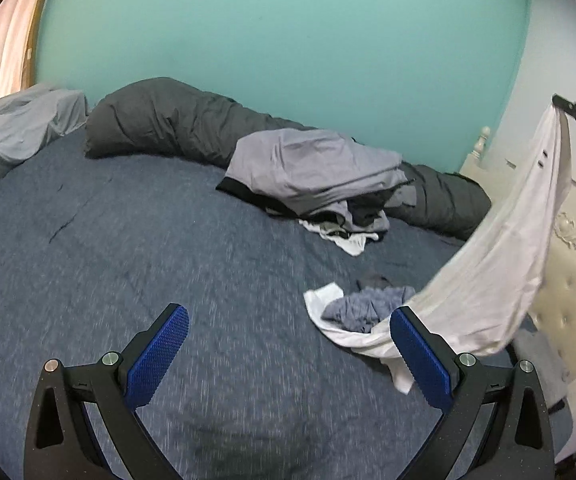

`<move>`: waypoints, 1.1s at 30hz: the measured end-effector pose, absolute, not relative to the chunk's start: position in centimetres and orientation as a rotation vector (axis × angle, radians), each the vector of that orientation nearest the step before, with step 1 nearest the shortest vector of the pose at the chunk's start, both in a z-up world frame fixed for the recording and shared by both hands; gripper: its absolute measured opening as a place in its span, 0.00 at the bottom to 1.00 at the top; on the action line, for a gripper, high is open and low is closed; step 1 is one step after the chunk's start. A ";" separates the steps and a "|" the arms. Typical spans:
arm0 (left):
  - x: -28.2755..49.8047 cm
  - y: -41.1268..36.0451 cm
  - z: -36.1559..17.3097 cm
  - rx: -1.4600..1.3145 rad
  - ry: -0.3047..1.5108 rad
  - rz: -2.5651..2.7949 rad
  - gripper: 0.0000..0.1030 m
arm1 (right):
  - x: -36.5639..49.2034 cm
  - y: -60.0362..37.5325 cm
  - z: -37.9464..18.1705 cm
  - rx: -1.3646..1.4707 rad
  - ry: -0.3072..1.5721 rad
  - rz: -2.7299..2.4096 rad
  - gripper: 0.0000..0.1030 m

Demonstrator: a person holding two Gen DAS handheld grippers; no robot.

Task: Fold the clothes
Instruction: 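Lift the white shirt with the right tool and lay it on the bed, then grasp the blue checked cloth with the right tool and toss it aside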

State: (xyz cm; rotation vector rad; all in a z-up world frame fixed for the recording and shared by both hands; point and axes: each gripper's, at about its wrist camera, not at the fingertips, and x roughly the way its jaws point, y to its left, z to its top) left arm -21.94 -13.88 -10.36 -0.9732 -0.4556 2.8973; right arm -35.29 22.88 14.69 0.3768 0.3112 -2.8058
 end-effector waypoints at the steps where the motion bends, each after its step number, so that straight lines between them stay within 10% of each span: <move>1: -21.5 -13.8 -10.8 -0.983 -0.450 2.900 1.00 | -34.7 23.3 13.4 0.402 0.320 -2.798 0.01; 27: -20.9 -11.6 -21.2 -1.195 -0.486 2.832 1.00 | -29.3 33.4 -17.4 1.237 -0.019 -2.542 0.04; 31: -22.6 -11.4 -22.1 -1.205 -0.485 2.824 1.00 | -31.4 34.7 -15.7 1.130 -0.110 -2.585 0.47; 33: -23.4 -11.1 -22.5 -1.203 -0.486 2.819 1.00 | -32.9 34.9 -14.7 1.085 -0.155 -2.587 0.47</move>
